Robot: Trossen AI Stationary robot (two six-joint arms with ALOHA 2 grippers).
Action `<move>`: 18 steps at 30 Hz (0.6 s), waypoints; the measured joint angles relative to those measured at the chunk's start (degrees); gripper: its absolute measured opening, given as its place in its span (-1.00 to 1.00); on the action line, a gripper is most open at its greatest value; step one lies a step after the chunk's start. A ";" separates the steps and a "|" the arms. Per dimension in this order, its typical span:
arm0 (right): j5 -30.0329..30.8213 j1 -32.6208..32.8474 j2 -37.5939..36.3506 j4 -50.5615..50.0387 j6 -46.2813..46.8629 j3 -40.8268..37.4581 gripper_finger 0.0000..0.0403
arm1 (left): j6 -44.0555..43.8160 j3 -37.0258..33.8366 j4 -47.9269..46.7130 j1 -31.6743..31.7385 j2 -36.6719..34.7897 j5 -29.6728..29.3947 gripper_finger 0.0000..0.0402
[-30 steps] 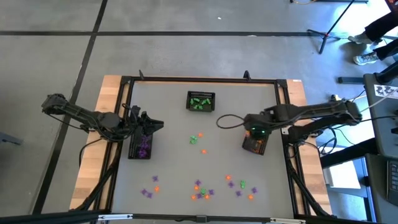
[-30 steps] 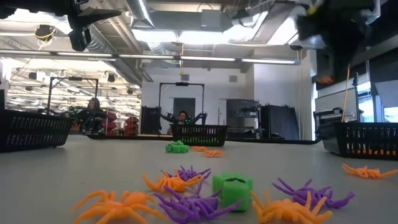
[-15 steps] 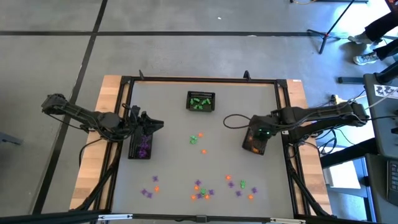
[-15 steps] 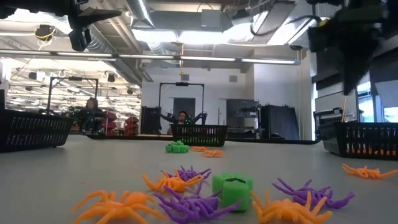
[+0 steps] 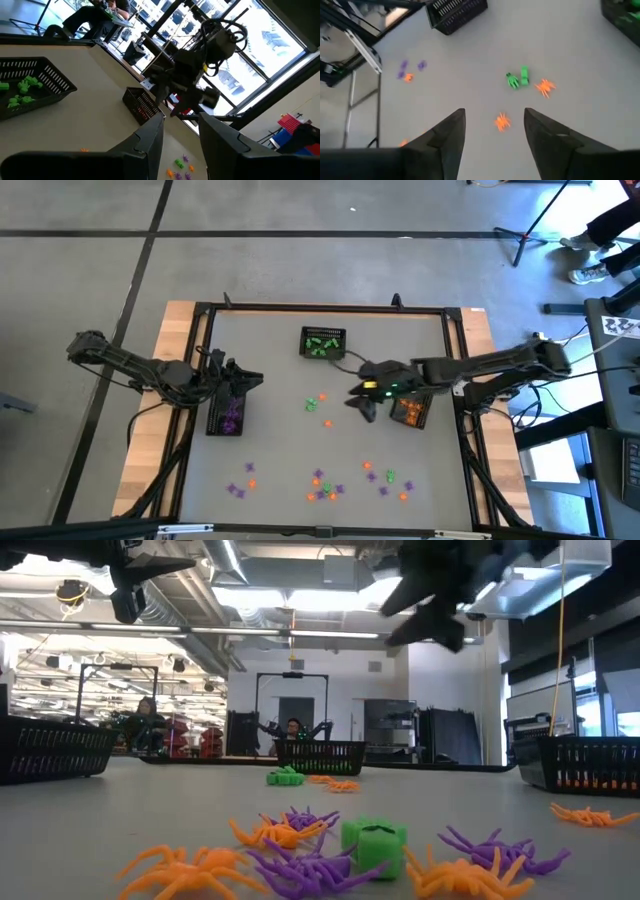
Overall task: Sort Halloween decoration
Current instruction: Put the orange spider toy into the right bin
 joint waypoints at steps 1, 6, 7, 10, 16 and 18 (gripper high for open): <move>-0.10 0.00 2.31 -0.47 -0.94 1.60 -0.02 | -0.50 0.00 0.00 0.00 -0.02 0.00 -0.42; -3.50 0.00 13.16 -3.59 -8.01 9.52 -0.03 | -1.23 0.00 -0.04 0.00 -0.02 -0.04 -0.42; -3.68 0.00 14.98 -4.71 -9.30 10.81 -0.03 | -1.24 0.00 -0.05 0.00 -0.02 -0.04 -0.42; -4.57 0.00 20.35 -7.22 -11.90 13.28 -0.03 | -1.38 0.00 -0.02 0.01 -0.02 -0.05 -0.42; -8.45 0.07 27.62 -7.22 -12.31 14.07 -0.03 | -1.42 0.00 -0.02 0.02 -0.02 -0.07 -0.42; -9.01 0.07 29.37 -6.60 -12.35 14.07 -0.03 | -1.42 0.00 -0.04 0.00 -0.02 -0.07 -0.42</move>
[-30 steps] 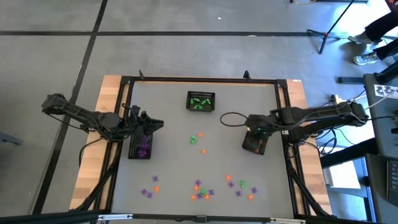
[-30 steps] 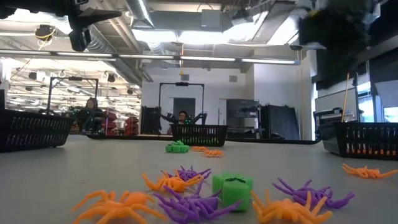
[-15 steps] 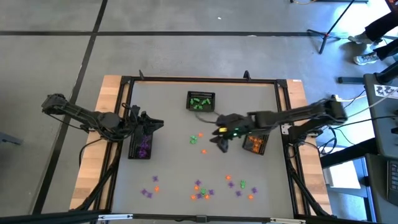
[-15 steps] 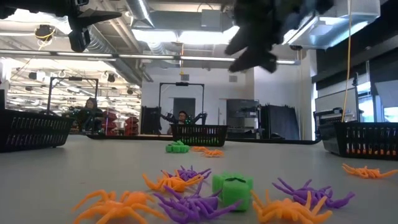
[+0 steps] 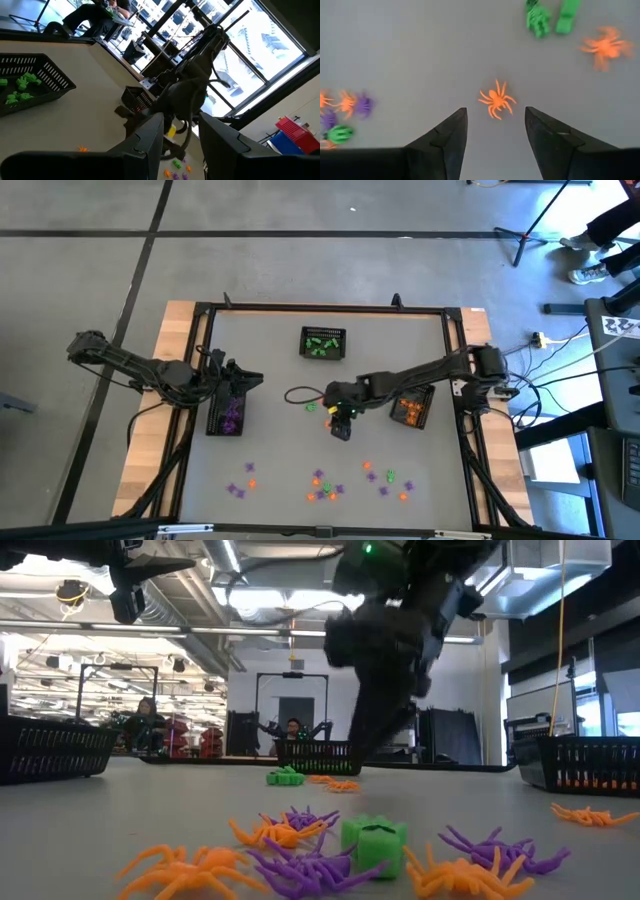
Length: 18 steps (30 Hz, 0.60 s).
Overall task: Sort Halloween decoration
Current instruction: Put the orange spider toy into the right bin
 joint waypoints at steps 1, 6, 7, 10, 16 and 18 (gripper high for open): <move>-0.04 0.02 0.69 -0.08 -0.03 0.00 -0.03 | 0.00 0.00 -0.08 0.01 0.00 -0.01 -0.42; 0.76 0.12 3.41 0.83 -1.39 0.00 -0.03 | 0.02 0.00 -0.07 0.00 0.00 -0.02 -0.42; 1.35 0.46 3.91 0.82 -1.70 0.00 -0.03 | 0.04 0.00 -0.10 0.02 0.00 -0.02 -0.42; 2.92 1.28 4.86 0.89 -4.34 0.17 -0.03 | 0.16 0.00 -0.10 0.01 0.00 -0.04 -0.42; 10.42 4.53 5.75 0.94 -8.25 0.24 -0.04 | 0.18 0.00 -0.10 0.02 0.00 -0.07 -0.42; 12.17 5.36 5.79 0.87 -8.76 0.24 -0.09 | 0.20 0.00 -0.12 0.00 0.00 -0.08 -0.42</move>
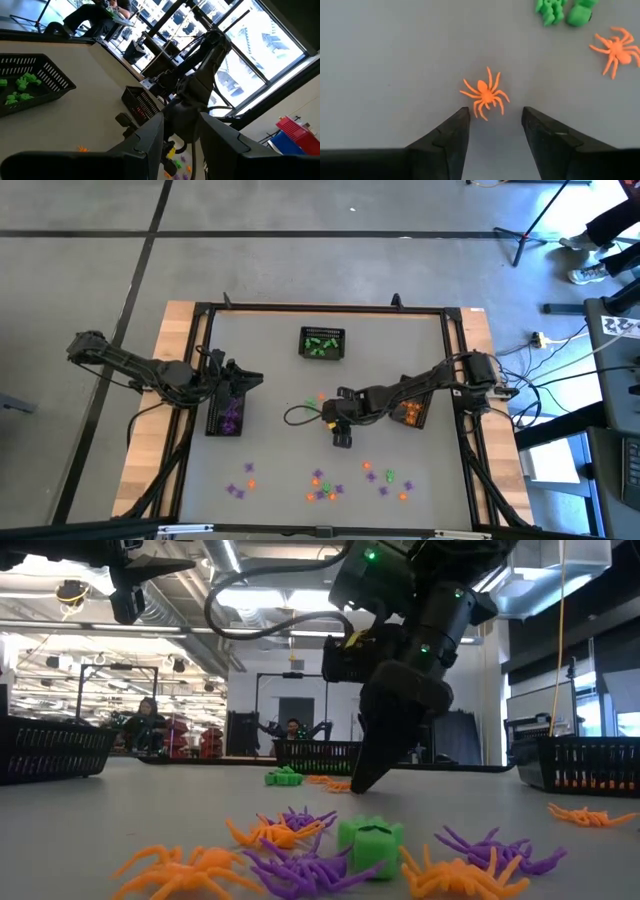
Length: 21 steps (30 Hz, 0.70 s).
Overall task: Sort Halloween decoration
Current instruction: Put the orange spider toy into the right bin
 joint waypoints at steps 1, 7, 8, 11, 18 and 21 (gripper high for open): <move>0.35 0.06 0.04 0.00 -0.09 0.00 -0.13 | 0.00 0.00 0.00 0.02 0.00 0.00 -0.42; -0.73 0.28 0.14 0.59 -0.08 0.02 -0.48 | 0.01 0.00 -0.18 0.01 0.00 -0.05 -0.42; -0.82 0.28 0.15 0.80 -0.09 0.00 -0.55 | 0.02 0.00 -0.20 0.02 0.00 -0.05 -0.42; -1.98 0.26 0.23 0.72 -0.12 0.53 -0.75 | 0.02 0.00 -0.20 0.02 0.00 -0.05 -0.42; -2.51 0.22 0.63 -2.42 -0.11 3.52 -0.97 | 0.02 0.00 -0.20 0.02 0.00 -0.05 -0.42; -2.29 0.22 0.68 -4.72 -0.33 5.35 -0.97 | 0.13 0.00 -0.20 0.00 0.00 -0.05 -0.42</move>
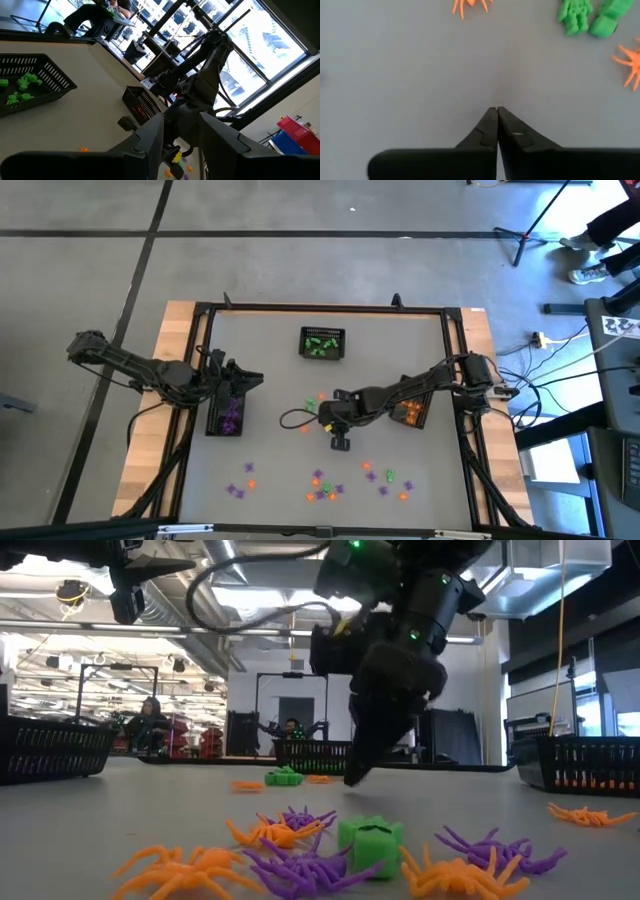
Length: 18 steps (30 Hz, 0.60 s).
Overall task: Sort Halloween decoration
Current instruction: Put the orange spider toy into the right bin
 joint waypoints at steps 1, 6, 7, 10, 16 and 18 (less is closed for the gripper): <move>0.00 0.00 0.00 0.00 -0.03 0.50 -0.99 | 0.20 0.00 0.00 0.00 0.00 0.00 -0.42; -1.37 0.00 -0.03 0.29 0.00 2.89 -0.93 | 0.31 0.00 0.00 0.02 0.00 0.00 -0.42; -1.13 0.00 -0.11 0.54 0.00 3.37 -0.90 | 0.31 0.00 0.00 0.00 0.00 0.02 -0.42; 1.89 -0.55 -0.15 -0.32 -0.06 4.69 -0.80 | 0.31 0.00 0.00 0.00 0.00 0.02 -0.42; 2.03 -6.81 -0.24 -3.49 -0.07 6.59 -0.50 | 0.28 0.00 0.00 0.00 0.00 0.02 -0.42; 1.90 -8.94 -0.24 -4.66 -0.01 6.52 -0.42 | 0.26 0.00 0.00 0.00 0.00 0.04 -0.42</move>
